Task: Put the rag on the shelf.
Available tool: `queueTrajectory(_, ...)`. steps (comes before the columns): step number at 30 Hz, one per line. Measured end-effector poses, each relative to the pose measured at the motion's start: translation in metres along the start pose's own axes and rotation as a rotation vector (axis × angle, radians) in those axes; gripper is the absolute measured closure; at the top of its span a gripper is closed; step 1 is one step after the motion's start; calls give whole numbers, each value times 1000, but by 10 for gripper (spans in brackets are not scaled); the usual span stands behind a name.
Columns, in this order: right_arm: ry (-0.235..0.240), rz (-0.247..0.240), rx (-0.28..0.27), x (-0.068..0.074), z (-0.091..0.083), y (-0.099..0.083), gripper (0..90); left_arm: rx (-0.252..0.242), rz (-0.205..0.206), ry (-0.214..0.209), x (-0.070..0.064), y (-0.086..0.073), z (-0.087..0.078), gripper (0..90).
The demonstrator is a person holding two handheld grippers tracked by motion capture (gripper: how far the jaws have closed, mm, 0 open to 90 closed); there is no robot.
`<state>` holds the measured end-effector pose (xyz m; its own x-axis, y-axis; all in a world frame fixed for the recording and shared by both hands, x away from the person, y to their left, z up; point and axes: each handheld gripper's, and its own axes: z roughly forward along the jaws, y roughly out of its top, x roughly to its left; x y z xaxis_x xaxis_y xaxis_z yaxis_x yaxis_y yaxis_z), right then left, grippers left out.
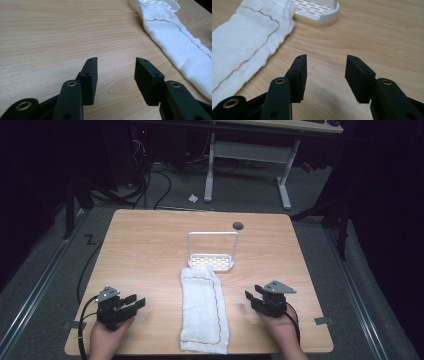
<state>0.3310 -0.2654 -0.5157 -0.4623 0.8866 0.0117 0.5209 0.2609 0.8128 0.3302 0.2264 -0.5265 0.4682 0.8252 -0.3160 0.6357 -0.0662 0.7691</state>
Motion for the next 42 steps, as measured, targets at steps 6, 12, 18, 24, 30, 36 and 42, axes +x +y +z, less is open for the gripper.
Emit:
queueTrajectory(6, -3, 2, 13, -1, -1, -4, 522, -9, -8, -2, -1, 0, 0, 516)
queueTrajectory(12, 0, 13, 20, -4, 1, -5, 525, 5, 1, -10, -2, 0, 6, 505)
queueTrajectory(18, 53, -24, 27, 10, 6, 2, 719, 75, 105, -72, -32, 10, 22, 900)
queueTrajectory(24, 142, -97, 113, 40, 33, 24, 900, 108, 169, -141, -80, 25, 62, 900)
queueTrajectory(30, 187, -127, 131, 64, 65, 36, 900, 181, 205, -162, -97, 31, 94, 900)
queueTrajectory(36, 196, -115, 149, 63, 68, 31, 900, 214, 229, -165, -102, 24, 98, 900)
queueTrajectory(42, 204, -129, 150, 68, 54, 20, 900, 222, 270, -177, -111, 15, 92, 900)
